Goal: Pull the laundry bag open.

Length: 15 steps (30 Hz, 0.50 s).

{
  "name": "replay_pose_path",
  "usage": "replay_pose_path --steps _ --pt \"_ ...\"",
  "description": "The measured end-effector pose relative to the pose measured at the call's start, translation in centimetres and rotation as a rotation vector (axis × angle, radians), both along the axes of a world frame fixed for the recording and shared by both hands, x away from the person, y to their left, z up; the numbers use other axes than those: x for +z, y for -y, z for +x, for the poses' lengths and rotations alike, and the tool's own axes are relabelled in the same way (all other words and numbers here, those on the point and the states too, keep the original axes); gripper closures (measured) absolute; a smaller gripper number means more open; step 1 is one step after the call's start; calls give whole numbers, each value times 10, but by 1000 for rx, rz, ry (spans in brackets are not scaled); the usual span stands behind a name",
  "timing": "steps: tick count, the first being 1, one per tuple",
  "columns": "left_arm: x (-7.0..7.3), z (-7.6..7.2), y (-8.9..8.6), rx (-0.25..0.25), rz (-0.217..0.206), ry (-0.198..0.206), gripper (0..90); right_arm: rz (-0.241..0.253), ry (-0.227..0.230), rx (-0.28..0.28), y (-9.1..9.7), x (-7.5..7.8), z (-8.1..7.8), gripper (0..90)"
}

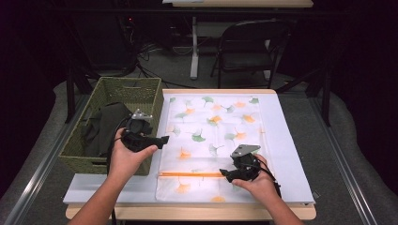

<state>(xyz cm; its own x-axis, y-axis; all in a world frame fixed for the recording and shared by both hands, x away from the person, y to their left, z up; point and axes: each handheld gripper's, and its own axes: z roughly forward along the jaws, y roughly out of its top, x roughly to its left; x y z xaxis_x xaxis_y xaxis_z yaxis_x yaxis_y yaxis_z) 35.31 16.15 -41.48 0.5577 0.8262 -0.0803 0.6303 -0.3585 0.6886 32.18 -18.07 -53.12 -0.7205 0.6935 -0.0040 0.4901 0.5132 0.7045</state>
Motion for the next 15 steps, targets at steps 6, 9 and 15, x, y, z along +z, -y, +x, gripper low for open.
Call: replay_pose_path --steps 6,9,15 --pt "0 4 -11 5 -6 -4 271 7 2 8 0 1 -1 294" --pt "0 7 -17 23 5 -9 295 10 2 11 0 1 -1 300" --pt "0 11 -28 58 -3 -19 314 9 0 18 1 1 -1 359"
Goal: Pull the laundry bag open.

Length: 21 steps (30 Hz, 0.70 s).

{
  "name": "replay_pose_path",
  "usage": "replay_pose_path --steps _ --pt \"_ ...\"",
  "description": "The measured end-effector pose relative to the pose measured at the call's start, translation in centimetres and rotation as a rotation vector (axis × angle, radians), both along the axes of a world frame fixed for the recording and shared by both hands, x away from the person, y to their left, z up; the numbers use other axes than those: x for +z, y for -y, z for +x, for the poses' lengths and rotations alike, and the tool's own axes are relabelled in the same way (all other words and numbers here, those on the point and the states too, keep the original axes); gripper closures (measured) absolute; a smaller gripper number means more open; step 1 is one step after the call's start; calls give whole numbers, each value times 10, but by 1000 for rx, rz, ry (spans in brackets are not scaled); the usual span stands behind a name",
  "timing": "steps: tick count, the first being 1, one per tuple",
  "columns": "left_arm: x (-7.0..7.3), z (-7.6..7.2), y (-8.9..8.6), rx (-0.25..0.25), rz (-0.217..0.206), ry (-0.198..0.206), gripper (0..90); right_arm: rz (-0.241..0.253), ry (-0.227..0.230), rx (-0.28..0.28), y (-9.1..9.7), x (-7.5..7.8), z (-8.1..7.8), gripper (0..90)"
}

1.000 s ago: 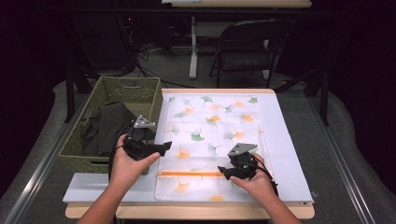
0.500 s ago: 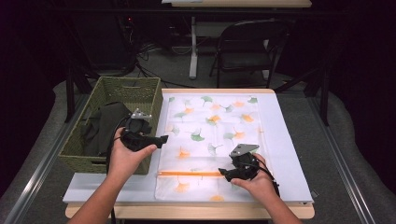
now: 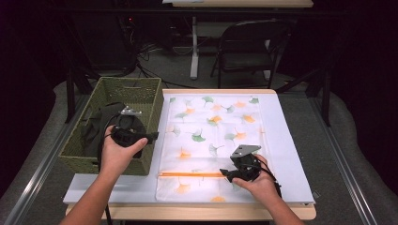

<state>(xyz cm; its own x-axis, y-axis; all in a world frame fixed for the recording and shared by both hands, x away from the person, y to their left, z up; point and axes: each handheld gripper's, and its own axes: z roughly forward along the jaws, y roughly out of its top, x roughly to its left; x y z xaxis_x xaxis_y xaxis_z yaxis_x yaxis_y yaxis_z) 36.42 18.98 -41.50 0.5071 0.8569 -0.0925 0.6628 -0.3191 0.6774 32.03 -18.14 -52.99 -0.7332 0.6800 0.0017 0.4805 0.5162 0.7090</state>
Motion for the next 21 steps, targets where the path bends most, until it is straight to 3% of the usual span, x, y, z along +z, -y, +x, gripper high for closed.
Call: replay_pose_path --steps 9,15,16,21 --pt "4 6 -20 67 19 -6 314 -15 -10 5 1 -2 0 390" --pt "4 6 -20 67 19 -6 314 -17 -9 6 1 -2 0 390" --pt "1 15 -41 117 27 -23 314 -17 -9 6 1 -2 0 390" --pt "-2 21 -56 160 29 -36 328 -28 -13 6 2 -4 1 392"
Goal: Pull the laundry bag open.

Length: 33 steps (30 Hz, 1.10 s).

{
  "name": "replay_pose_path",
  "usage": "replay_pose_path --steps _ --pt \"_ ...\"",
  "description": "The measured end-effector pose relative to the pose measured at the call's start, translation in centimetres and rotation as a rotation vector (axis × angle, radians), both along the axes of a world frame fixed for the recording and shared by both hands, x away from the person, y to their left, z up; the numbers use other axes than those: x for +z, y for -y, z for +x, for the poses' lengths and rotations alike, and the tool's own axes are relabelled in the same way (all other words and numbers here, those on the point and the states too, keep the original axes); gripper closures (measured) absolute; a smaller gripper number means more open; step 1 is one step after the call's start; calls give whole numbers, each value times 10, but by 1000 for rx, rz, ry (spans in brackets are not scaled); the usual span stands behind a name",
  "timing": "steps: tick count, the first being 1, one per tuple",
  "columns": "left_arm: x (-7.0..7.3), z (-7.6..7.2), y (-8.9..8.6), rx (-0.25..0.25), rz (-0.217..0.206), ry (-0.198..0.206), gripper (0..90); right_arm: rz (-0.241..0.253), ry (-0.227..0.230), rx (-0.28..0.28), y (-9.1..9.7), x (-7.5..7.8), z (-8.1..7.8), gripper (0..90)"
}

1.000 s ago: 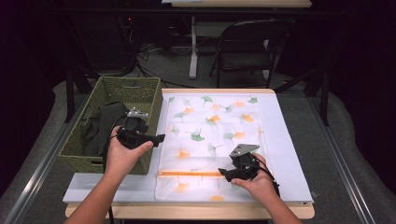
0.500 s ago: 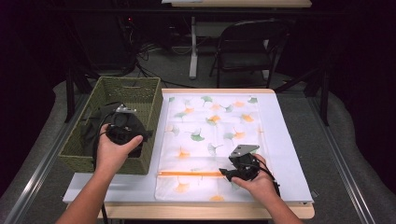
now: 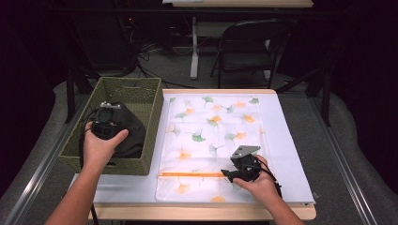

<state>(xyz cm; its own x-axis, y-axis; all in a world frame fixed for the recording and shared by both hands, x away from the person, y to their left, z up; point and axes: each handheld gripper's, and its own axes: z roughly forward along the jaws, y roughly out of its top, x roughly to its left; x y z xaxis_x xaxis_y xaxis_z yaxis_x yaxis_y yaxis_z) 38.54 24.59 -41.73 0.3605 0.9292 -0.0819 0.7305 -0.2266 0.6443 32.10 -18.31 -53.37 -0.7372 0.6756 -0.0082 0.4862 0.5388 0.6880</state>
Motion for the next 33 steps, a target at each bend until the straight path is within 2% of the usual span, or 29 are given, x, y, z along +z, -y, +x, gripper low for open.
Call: replay_pose_path --steps 15,25,29,33 --pt "-7 12 -30 75 -6 -26 325 -7 -5 4 -1 -1 0 394" --pt "-7 24 -41 126 13 -52 288 -10 -9 -1 0 -2 0 393" --pt "-8 30 -45 135 12 -77 254 -12 -10 0 0 -2 0 393" --pt "-8 35 -46 140 10 -79 237 -13 -11 4 0 -2 1 389"
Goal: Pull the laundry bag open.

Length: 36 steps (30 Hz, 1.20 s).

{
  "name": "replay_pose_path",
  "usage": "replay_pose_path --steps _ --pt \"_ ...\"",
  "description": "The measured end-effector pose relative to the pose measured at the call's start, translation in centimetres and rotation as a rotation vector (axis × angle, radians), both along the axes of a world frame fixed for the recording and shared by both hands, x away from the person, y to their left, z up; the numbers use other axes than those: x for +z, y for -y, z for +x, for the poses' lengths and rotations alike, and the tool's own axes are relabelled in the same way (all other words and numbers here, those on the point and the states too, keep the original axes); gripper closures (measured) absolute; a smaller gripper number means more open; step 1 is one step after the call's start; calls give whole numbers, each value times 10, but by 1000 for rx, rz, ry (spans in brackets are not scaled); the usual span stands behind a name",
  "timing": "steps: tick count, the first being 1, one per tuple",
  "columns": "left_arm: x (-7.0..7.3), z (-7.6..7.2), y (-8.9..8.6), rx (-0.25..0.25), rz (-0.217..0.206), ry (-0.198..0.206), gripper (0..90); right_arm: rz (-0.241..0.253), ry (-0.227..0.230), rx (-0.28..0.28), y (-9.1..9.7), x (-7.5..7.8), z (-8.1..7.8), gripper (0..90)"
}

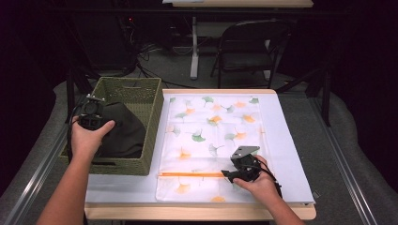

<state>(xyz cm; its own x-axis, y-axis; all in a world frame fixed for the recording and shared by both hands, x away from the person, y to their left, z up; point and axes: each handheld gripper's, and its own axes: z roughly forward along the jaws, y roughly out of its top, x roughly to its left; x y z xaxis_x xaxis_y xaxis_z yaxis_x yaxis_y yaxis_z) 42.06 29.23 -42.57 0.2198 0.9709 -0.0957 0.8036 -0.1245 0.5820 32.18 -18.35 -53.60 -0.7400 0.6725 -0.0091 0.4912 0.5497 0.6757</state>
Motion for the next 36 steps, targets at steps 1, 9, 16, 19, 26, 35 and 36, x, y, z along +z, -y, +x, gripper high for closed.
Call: replay_pose_path --steps 1,9,16,19,26,35,36 --pt "0 1 0 6 -2 -4 237 -1 0 1 0 0 0 389" --pt "-3 8 -7 64 45 -12 154 -3 1 6 0 -1 0 381" --pt "-4 16 -19 108 58 -35 89 -6 -1 3 -1 -2 0 369" --pt "-7 19 -20 114 50 -46 89 -8 -2 7 -1 -2 0 364" --pt "-11 27 -24 126 76 -71 66 -9 -4 10 -1 -4 1 355" --pt "-20 33 -28 142 53 -86 4 -10 -5 17 -2 -5 1 348" --pt "-22 33 -27 149 50 -81 4 -9 -11 15 -2 -5 1 348"
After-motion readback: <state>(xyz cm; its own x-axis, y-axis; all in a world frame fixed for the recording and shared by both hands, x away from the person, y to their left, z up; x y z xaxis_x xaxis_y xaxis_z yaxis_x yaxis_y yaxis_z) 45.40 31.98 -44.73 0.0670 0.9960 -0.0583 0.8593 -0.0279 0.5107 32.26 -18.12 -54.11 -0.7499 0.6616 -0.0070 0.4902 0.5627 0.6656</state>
